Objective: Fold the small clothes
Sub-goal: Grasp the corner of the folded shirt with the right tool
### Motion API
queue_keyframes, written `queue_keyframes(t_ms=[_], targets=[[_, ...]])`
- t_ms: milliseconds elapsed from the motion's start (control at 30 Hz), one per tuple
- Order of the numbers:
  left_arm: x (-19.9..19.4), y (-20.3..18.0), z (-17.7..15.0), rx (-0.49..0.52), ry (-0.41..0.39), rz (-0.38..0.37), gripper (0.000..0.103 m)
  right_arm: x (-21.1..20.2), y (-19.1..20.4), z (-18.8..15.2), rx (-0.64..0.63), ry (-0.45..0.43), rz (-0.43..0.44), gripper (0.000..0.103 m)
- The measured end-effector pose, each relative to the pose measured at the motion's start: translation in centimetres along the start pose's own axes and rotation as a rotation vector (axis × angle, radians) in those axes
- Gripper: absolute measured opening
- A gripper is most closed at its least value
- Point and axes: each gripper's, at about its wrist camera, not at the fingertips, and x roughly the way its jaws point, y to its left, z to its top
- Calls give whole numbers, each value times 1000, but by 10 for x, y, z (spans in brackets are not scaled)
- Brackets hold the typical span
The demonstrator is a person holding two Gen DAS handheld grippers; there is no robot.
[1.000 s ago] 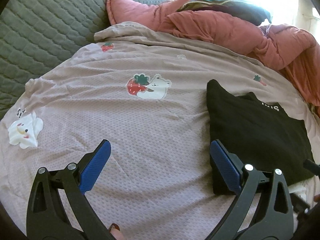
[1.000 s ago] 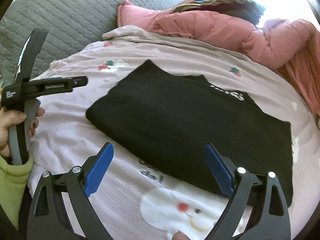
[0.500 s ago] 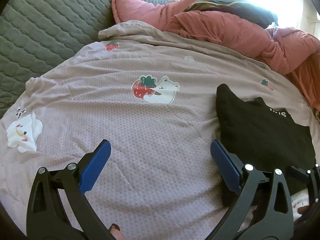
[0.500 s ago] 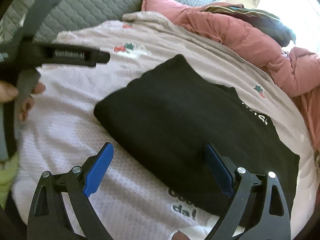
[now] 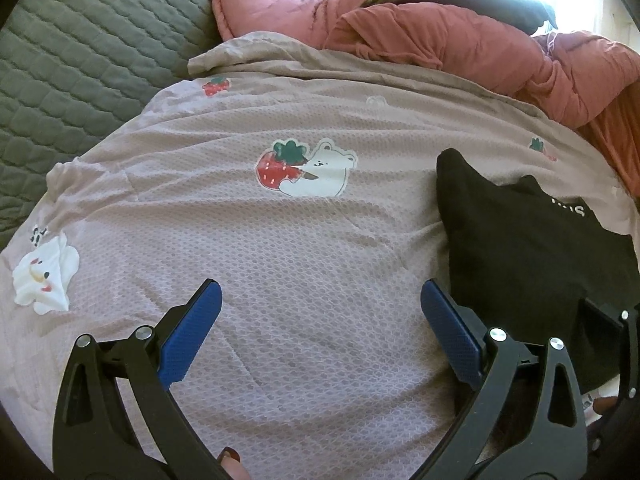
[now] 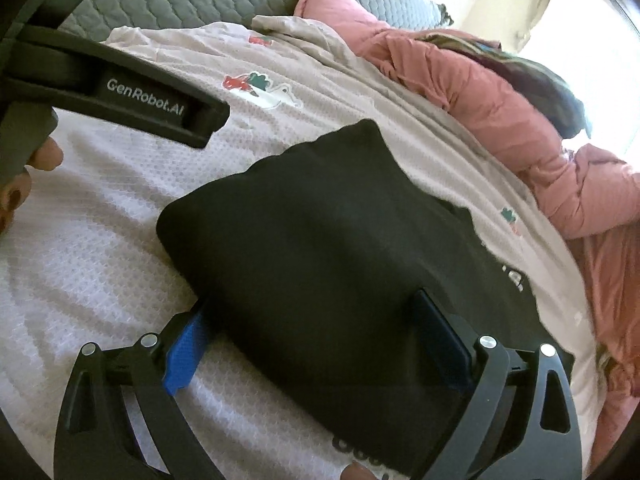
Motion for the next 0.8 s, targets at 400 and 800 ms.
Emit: queue_keyframes(t_ms=[400,800], targets=[[11,-6,-2,21,22,5,93,-14,-11,-2,29,-81,-36,37],[4,-17,23,-173,26,-380,93,-31,-71,-17,346,-126,231,13]])
